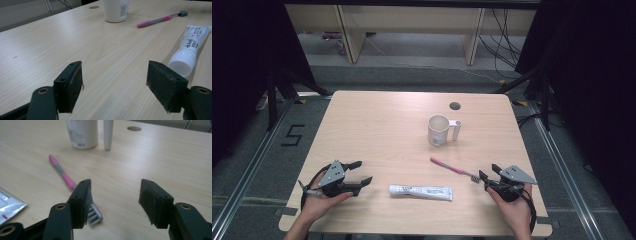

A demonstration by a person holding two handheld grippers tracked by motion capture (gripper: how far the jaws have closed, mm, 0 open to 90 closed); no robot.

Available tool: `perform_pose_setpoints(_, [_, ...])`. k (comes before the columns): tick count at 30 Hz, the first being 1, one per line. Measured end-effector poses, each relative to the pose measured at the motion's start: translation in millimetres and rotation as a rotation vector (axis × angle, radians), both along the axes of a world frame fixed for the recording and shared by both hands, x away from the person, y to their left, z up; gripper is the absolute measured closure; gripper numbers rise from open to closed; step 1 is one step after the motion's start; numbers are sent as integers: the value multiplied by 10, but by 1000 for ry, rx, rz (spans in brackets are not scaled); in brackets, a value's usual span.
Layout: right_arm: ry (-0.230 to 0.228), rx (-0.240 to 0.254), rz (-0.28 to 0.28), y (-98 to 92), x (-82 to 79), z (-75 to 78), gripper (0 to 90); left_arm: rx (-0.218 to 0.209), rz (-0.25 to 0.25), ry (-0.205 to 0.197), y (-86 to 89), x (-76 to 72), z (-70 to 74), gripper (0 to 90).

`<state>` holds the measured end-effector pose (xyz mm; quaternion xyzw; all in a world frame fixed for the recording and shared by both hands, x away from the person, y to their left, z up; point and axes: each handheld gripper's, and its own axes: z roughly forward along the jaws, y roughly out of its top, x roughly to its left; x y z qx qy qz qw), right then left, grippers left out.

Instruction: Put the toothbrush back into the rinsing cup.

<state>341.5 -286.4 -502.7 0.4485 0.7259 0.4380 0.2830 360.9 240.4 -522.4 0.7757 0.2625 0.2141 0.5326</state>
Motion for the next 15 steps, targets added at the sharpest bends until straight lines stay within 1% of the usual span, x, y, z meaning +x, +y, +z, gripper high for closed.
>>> perform_pose_setpoints(1, [0,0,0,0,0,0,436,2,4,6,5,3,3,286])
perform_pose_setpoints(2, [18,-13,2,9,-11,1,435,-3,10,9,3,10,1,286])
perform_pose_setpoints(4, [29,-37,11,-1,-20,22,434,-11,25,17,-3,22,-4,288])
perform_pose_setpoints(6, [50,-45,13,-14,-33,53,433,-4,32,16,-5,19,-2,289])
perform_pose_setpoints(8, [44,-66,9,-51,-39,82,434,3,38,15,-6,14,1,288])
perform_pose_setpoints(10, [60,-58,-2,-85,-49,101,430,6,42,14,-6,11,2,288])
perform_pose_setpoints(11, [63,-65,-1,-103,-49,110,431,6,43,11,-6,10,2,289])
perform_pose_setpoints(12, [61,-70,-15,-117,-49,118,432,1,42,4,-10,9,-3,289])
perform_pose_setpoints(13, [103,-57,-33,-121,-62,149,436,3,40,4,-10,5,-2,289])
perform_pose_setpoints(14, [103,-57,-33,-121,-62,149,436,1,37,0,-12,1,-3,289])
perform_pose_setpoints(15, [79,-88,1,-155,-32,174,438,5,34,0,-14,-1,-2,287])
